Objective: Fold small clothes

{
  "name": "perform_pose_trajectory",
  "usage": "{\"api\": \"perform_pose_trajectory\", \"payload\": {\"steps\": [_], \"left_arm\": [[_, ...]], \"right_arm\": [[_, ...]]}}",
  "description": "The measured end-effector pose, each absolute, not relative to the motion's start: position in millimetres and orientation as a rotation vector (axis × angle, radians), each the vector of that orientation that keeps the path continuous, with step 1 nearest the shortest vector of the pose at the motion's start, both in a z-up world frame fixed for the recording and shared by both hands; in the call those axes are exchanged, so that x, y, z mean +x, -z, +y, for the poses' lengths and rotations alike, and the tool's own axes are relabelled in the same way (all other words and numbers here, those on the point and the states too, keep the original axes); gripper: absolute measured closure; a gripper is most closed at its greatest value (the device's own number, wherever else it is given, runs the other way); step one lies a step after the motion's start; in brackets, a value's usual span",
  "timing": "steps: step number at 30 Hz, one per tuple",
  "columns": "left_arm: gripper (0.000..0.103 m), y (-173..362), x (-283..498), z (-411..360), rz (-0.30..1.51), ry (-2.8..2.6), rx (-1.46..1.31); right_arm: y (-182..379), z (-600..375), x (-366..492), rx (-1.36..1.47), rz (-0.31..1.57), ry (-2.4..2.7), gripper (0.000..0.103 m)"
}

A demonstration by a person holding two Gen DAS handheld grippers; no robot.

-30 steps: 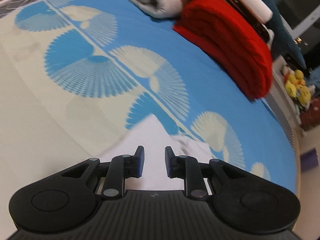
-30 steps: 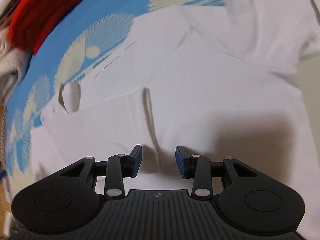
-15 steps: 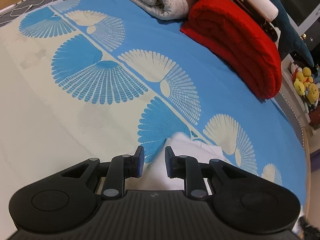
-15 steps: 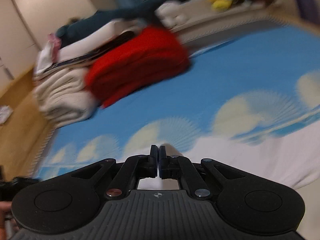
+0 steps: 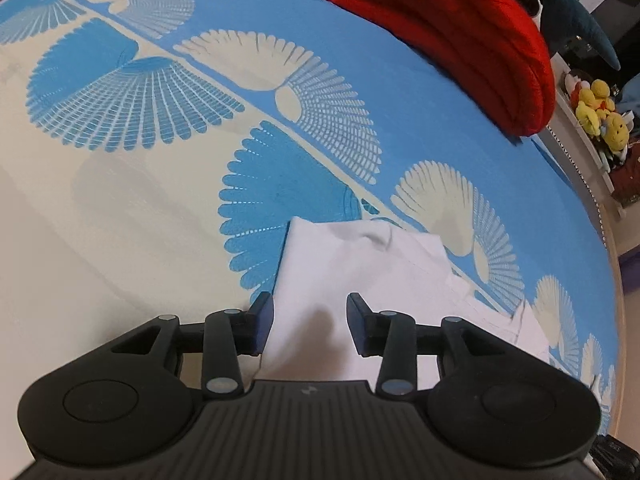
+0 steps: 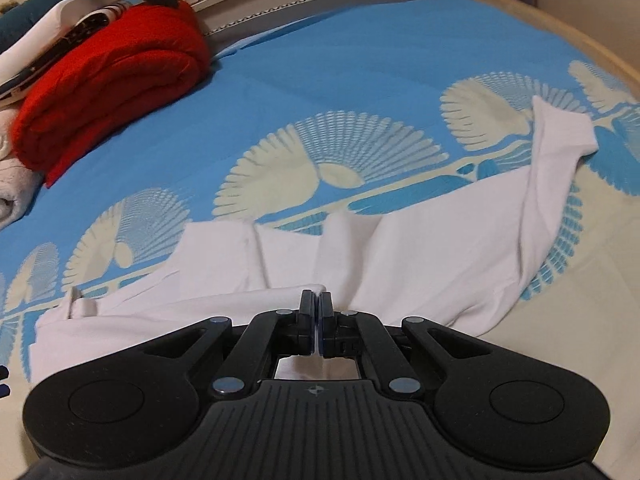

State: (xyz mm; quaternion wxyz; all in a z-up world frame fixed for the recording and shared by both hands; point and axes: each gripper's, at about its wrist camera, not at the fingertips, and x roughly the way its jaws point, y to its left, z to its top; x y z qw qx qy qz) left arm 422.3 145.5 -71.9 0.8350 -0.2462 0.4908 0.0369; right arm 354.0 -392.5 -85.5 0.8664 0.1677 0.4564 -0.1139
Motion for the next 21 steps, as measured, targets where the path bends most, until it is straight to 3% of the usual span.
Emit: {"api": "perform_pose_trajectory", "payload": {"steps": [9, 10, 11, 12, 18, 21], "left_arm": [[0.062, 107, 441, 152, 1.055, -0.051, -0.479], [0.075, 109, 441, 149, 1.059, -0.031, -0.463], [0.095, 110, 442, 146, 1.061, -0.010, -0.441], [0.100, 109, 443, 144, 1.060, -0.001, -0.414], [0.101, 69, 431, 156, 0.966, -0.078, -0.285], [0.098, 65, 429, 162, 0.981, -0.116, -0.210]], "right_arm": [[90, -389, 357, 0.349, 0.978, 0.192, 0.102], [88, -387, 358, 0.349, 0.973, 0.184, 0.102], [86, -384, 359, 0.344, 0.967, 0.180, 0.102], [83, -381, 359, 0.342, 0.955, 0.173, 0.102], [35, -360, 345, 0.369, 0.677, 0.001, 0.103], [50, -362, 351, 0.342, 0.806, 0.079, 0.102]]}}
